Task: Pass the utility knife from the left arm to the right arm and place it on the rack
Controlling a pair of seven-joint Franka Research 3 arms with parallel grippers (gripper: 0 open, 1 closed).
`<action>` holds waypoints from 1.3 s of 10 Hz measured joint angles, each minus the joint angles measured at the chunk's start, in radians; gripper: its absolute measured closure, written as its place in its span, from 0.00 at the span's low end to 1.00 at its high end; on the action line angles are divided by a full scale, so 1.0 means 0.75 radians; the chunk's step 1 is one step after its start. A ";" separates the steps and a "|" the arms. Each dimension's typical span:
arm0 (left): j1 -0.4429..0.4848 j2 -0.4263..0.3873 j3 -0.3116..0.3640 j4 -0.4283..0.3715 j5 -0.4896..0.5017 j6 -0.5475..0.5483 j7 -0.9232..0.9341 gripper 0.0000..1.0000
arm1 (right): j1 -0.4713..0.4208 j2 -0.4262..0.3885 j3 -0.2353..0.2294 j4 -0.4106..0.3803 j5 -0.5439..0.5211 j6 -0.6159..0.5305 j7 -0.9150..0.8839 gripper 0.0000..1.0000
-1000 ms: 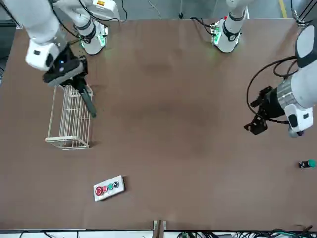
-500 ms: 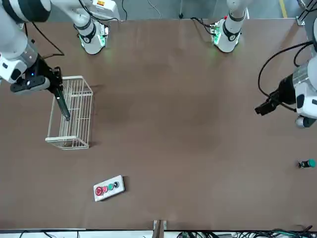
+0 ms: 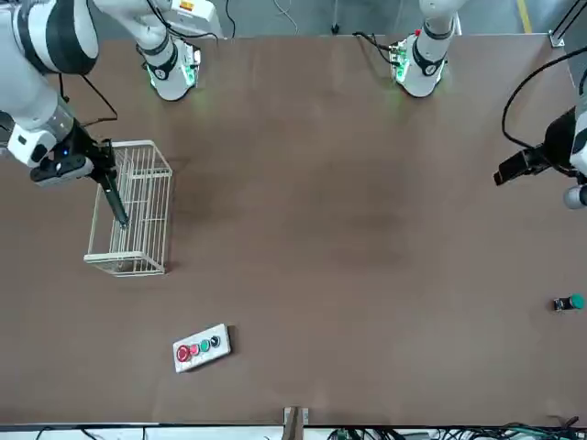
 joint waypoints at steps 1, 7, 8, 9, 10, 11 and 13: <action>-0.135 -0.045 0.142 0.001 -0.007 -0.028 0.070 0.00 | 0.001 -0.001 0.000 -0.036 0.000 0.038 -0.001 0.57; -0.356 -0.173 0.348 -0.003 -0.021 -0.123 0.119 0.00 | 0.002 -0.002 -0.004 -0.209 0.000 0.266 -0.002 0.57; -0.355 -0.171 0.350 -0.005 -0.021 -0.125 0.119 0.00 | 0.002 -0.002 -0.005 -0.229 0.000 0.293 -0.002 0.57; -0.355 -0.167 0.351 -0.006 -0.021 -0.125 0.120 0.00 | 0.002 -0.002 -0.008 -0.247 0.000 0.316 -0.005 0.57; -0.354 -0.160 0.353 -0.007 -0.021 -0.124 0.120 0.00 | 0.002 -0.002 -0.016 -0.257 0.000 0.335 -0.020 0.57; -0.354 -0.151 0.357 -0.007 -0.021 -0.124 0.121 0.00 | 0.001 -0.002 -0.035 -0.258 0.000 0.345 -0.043 0.57; -0.355 -0.131 0.358 -0.006 0.031 -0.121 0.126 0.00 | 0.001 -0.002 -0.065 -0.263 0.000 0.347 -0.071 0.57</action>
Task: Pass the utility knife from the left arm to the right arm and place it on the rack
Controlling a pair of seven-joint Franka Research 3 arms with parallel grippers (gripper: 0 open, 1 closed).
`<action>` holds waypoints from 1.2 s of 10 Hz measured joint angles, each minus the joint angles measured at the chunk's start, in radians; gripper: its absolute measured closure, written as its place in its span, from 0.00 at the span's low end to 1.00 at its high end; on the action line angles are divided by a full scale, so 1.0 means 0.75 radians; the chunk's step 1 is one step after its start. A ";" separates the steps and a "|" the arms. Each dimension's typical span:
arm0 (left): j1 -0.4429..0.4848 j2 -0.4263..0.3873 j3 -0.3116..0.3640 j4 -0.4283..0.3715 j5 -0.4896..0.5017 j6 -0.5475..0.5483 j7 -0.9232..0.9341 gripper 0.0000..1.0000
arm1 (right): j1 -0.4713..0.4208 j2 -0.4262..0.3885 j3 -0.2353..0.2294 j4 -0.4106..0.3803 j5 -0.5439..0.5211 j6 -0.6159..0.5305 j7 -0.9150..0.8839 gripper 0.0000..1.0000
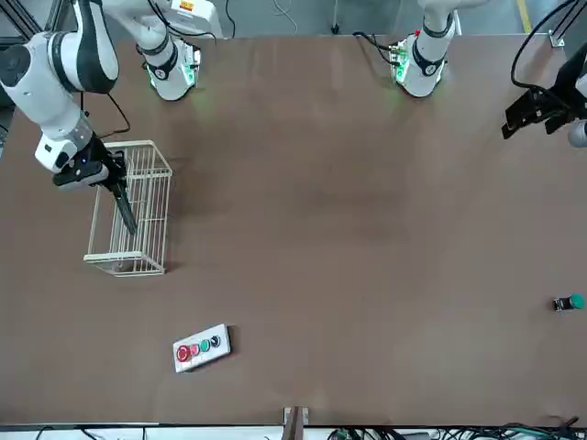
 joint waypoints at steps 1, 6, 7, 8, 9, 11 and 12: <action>-0.001 0.002 -0.002 0.001 0.006 0.000 0.000 0.00 | 0.001 0.000 0.000 -0.004 0.000 0.007 -0.003 0.57; -0.003 0.002 -0.004 0.007 -0.020 0.024 -0.003 0.00 | 0.006 0.000 0.000 -0.045 0.000 0.086 -0.006 0.57; -0.003 0.002 -0.004 0.007 -0.023 0.024 -0.003 0.00 | 0.006 0.000 0.000 -0.046 0.000 0.087 -0.006 0.57; -0.003 0.002 -0.004 0.007 -0.025 0.024 -0.003 0.00 | 0.006 0.000 0.000 -0.047 0.000 0.088 -0.006 0.57; -0.003 0.002 -0.004 0.008 -0.025 0.024 -0.003 0.00 | 0.006 0.000 0.000 -0.047 0.000 0.088 -0.006 0.57; -0.003 0.002 -0.004 0.009 -0.025 0.024 -0.001 0.00 | 0.006 0.003 0.001 -0.055 0.000 0.100 -0.006 0.52; -0.002 0.002 -0.003 0.009 -0.025 0.024 0.000 0.00 | 0.007 0.005 0.001 -0.061 0.000 0.112 -0.006 0.45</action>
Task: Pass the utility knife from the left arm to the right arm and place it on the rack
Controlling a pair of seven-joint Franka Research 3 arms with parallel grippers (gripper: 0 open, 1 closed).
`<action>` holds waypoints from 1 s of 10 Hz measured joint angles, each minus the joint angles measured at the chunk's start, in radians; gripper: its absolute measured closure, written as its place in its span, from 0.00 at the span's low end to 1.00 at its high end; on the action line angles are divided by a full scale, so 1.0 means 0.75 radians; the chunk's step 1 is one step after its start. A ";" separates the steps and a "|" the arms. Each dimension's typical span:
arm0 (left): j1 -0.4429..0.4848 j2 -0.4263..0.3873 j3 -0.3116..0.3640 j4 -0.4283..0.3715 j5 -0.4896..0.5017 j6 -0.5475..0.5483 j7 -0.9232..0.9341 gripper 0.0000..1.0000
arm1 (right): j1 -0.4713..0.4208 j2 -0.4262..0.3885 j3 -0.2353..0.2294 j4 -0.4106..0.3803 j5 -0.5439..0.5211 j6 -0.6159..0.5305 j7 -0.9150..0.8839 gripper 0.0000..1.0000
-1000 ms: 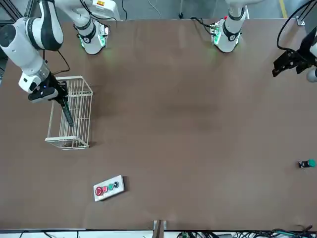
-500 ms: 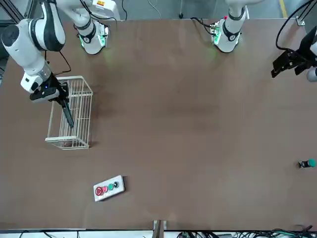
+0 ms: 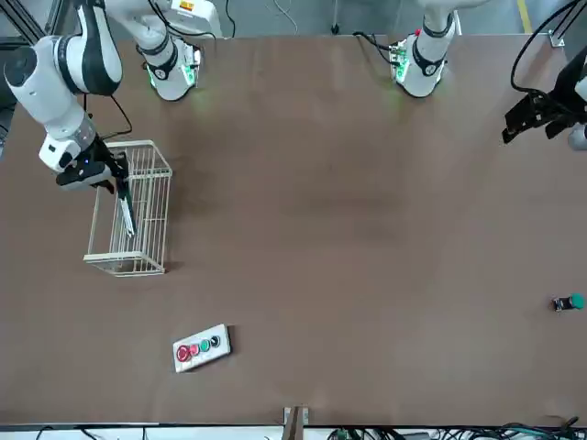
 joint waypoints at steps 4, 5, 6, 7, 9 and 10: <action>0.000 0.000 0.002 0.000 0.000 0.000 0.001 0.00 | 0.002 0.005 0.000 -0.008 0.000 0.005 -0.001 0.36; 0.001 0.000 0.005 0.000 0.000 0.000 0.001 0.00 | 0.002 0.005 0.000 -0.008 0.000 0.001 -0.001 0.30; 0.003 0.000 0.007 0.000 0.000 0.000 0.001 0.00 | 0.002 0.002 0.000 -0.006 0.000 -0.011 -0.002 0.22; 0.005 0.000 0.008 0.000 0.000 0.000 0.002 0.00 | 0.002 -0.008 0.000 0.002 0.000 -0.038 -0.002 0.19; 0.006 0.000 0.009 0.000 0.000 0.000 0.002 0.00 | 0.002 -0.074 0.000 0.063 0.001 -0.181 0.004 0.00; 0.006 0.000 0.009 0.000 0.000 0.000 0.002 0.00 | 0.002 -0.115 0.000 0.121 0.005 -0.299 0.038 0.00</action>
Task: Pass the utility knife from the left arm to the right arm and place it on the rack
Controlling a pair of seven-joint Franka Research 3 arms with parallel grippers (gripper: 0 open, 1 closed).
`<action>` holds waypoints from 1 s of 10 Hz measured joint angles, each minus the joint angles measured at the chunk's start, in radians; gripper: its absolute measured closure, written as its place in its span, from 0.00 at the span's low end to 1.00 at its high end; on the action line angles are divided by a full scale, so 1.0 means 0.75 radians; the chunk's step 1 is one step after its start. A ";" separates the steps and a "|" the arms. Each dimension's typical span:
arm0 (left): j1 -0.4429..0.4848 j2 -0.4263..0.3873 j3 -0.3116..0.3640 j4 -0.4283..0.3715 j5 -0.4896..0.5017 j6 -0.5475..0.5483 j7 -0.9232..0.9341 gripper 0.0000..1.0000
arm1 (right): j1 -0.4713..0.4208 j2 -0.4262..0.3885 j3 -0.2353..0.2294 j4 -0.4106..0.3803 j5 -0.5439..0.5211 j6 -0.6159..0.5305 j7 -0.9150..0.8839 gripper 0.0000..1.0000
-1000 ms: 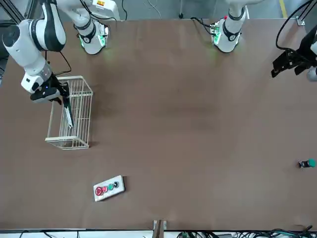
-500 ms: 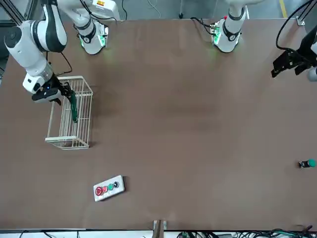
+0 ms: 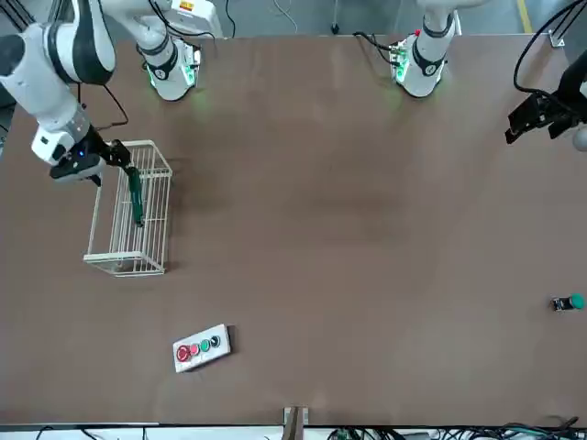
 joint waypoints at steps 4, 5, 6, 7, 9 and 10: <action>0.000 0.000 0.000 0.000 0.000 0.000 0.000 0.00 | -0.002 -0.084 -0.001 0.320 0.001 -0.499 0.199 0.00; 0.000 0.000 0.000 0.000 0.000 0.000 0.000 0.00 | -0.007 -0.085 -0.003 0.413 0.001 -0.605 0.224 0.00; 0.000 0.000 0.000 0.000 0.000 0.000 0.000 0.00 | -0.017 -0.086 -0.005 0.491 0.001 -0.685 0.243 0.00; 0.000 0.000 0.001 0.000 0.000 0.000 0.002 0.00 | -0.028 -0.086 -0.008 0.545 0.000 -0.729 0.250 0.00; 0.001 0.000 0.002 0.001 0.000 0.000 0.011 0.00 | -0.042 -0.085 -0.011 0.587 -0.012 -0.754 0.251 0.00; 0.001 0.000 0.002 0.001 0.000 0.000 0.015 0.00 | -0.043 -0.084 -0.011 0.594 -0.019 -0.766 0.258 0.00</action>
